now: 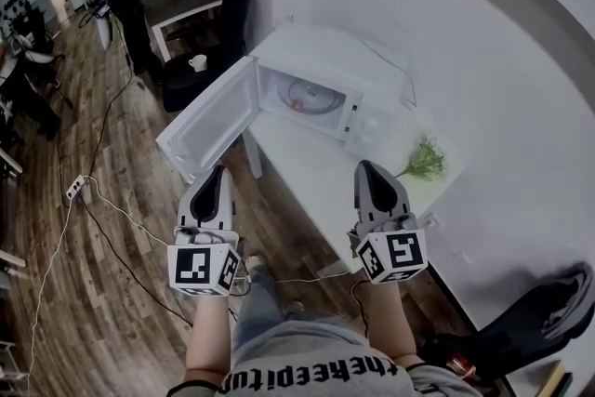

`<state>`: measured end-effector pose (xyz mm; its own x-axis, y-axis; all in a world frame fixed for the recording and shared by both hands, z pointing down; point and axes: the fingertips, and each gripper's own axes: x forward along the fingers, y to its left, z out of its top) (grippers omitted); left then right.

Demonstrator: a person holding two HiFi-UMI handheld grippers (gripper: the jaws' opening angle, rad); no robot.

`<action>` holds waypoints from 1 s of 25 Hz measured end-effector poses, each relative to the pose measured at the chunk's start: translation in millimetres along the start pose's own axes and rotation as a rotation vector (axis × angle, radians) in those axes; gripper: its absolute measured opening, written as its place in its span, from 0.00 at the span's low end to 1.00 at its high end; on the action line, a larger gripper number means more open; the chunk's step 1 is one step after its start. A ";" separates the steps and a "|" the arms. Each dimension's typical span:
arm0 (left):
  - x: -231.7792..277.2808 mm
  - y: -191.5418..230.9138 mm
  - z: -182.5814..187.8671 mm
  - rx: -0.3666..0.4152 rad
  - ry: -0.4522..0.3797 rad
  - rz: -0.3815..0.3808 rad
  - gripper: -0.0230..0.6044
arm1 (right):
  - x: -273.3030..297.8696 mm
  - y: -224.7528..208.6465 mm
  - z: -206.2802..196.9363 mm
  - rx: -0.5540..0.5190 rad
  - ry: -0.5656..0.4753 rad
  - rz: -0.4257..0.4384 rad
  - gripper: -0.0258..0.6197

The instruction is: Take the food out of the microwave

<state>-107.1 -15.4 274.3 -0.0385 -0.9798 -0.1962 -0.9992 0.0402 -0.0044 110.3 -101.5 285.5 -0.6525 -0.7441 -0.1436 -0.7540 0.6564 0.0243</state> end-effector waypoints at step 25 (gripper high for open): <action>163.9 51.5 -45.8 -0.027 0.052 -0.165 0.06 | 139.4 -34.0 -34.6 0.010 0.019 -0.113 0.04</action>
<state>-165.5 -182.9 286.9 0.1266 -0.9815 -0.1438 -0.9919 -0.1270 -0.0059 42.4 -231.9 298.8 -0.5651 -0.8153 -0.1263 -0.8218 0.5698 -0.0009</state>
